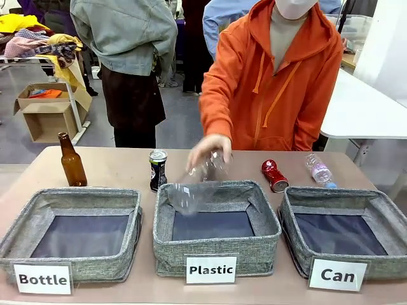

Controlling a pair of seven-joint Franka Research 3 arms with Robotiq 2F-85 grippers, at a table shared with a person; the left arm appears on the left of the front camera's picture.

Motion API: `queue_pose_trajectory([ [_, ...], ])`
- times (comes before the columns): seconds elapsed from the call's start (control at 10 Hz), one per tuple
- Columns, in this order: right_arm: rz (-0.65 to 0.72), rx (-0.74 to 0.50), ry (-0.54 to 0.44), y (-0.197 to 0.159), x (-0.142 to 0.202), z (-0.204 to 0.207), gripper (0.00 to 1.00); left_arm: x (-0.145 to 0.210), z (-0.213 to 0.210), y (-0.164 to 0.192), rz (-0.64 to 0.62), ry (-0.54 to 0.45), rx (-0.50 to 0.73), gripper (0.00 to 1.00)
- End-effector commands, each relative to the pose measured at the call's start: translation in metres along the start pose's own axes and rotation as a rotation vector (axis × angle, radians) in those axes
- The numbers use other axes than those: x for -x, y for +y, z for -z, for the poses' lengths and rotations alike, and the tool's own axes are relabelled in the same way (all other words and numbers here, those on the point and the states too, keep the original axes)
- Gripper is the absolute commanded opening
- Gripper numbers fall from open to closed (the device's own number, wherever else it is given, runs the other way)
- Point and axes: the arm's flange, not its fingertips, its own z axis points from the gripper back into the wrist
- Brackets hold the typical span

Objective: Sort the can waste into the basket.
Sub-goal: Pick up the can waste from the table and place it in the right Fabric basket.

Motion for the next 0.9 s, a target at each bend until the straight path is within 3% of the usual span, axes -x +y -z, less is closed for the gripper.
queue_pose_trajectory([
  [0.0,-0.026,-0.022,-0.011,0.001,-0.003,0.0,1.0,0.012,0.053,-0.051,0.115,0.108,0.071,1.0],
  [0.3,-0.026,-0.022,-0.011,0.001,-0.003,0.0,1.0,0.02,0.132,-0.125,0.347,0.321,0.18,1.0],
  [0.4,-0.026,-0.022,-0.011,0.001,-0.003,0.0,1.0,0.027,0.149,-0.145,0.404,0.341,0.179,1.0],
  [0.6,-0.026,-0.022,-0.011,0.001,-0.003,0.0,1.0,0.047,0.187,-0.183,0.546,0.323,0.206,1.0],
  [0.7,-0.026,-0.022,-0.011,0.001,-0.003,0.0,1.0,0.055,0.204,-0.195,0.614,0.261,0.194,1.0],
  [0.8,-0.026,-0.022,-0.011,0.001,-0.003,0.0,1.0,0.068,0.224,-0.206,0.689,0.258,0.298,1.0],
])
